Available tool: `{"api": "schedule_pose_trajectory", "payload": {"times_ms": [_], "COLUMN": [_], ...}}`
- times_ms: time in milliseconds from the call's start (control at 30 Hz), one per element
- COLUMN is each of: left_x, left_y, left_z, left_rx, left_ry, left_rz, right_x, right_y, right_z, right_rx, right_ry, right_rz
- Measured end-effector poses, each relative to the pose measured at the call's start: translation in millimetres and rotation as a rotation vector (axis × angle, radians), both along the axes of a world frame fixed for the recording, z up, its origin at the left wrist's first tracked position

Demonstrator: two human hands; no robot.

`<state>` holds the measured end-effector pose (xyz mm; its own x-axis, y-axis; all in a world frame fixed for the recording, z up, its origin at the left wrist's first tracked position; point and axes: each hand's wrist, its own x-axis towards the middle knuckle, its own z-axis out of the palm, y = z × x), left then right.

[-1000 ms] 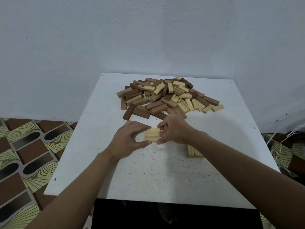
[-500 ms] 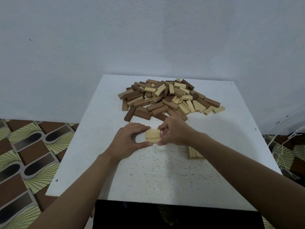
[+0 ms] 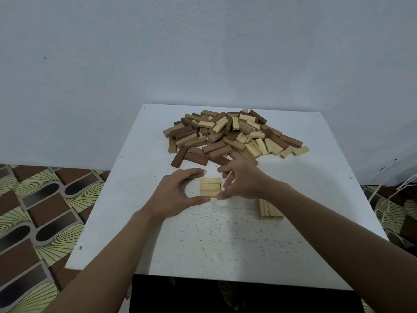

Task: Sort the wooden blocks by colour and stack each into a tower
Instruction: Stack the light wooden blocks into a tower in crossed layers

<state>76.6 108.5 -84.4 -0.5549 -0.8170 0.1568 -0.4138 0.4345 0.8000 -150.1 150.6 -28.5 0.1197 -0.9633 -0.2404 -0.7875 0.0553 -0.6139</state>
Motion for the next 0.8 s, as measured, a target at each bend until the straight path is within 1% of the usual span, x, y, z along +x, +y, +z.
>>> {"api": "schedule_pose_trajectory", "payload": {"times_ms": [133,167,333,467,800], "left_x": [4,4,0,-1,-1], "left_y": [-1,-1,1,0,-1], "left_z": [1,0,-4,-4,-6], "left_rx": [0.113,0.115,-0.025,-0.048,-0.065], "left_ry": [0.064,0.076,0.053,0.063,0.04], "left_rz": [0.038,0.055,0.102,0.095,0.096], "right_x": [-11,-13,-13,-10,-10], "right_y": [2,2,2,0,-2], "right_z": [-3,-4,-18,-21,-21], "right_rx": [0.012,0.01,-0.093,-0.142,-0.153], "right_ry": [-0.011,-0.005,0.068,0.084,0.076], "right_rz": [-0.01,-0.013,-0.032,-0.004,-0.007]}}
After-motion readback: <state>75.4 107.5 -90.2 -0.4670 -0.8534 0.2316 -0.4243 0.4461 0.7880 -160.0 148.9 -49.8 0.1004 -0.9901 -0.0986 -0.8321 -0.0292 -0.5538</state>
